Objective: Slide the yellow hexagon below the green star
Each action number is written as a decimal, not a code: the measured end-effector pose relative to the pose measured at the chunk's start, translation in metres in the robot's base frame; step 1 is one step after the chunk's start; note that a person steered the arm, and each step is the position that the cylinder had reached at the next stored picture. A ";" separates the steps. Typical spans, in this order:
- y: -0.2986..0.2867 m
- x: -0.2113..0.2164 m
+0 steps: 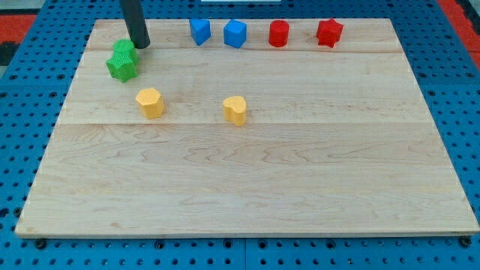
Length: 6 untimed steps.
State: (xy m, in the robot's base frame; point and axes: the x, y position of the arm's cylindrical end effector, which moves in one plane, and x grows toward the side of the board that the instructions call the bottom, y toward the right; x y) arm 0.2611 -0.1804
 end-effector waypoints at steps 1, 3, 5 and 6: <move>0.020 0.008; 0.115 0.131; 0.072 0.147; 0.045 0.149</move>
State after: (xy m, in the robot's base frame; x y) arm 0.4103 -0.1349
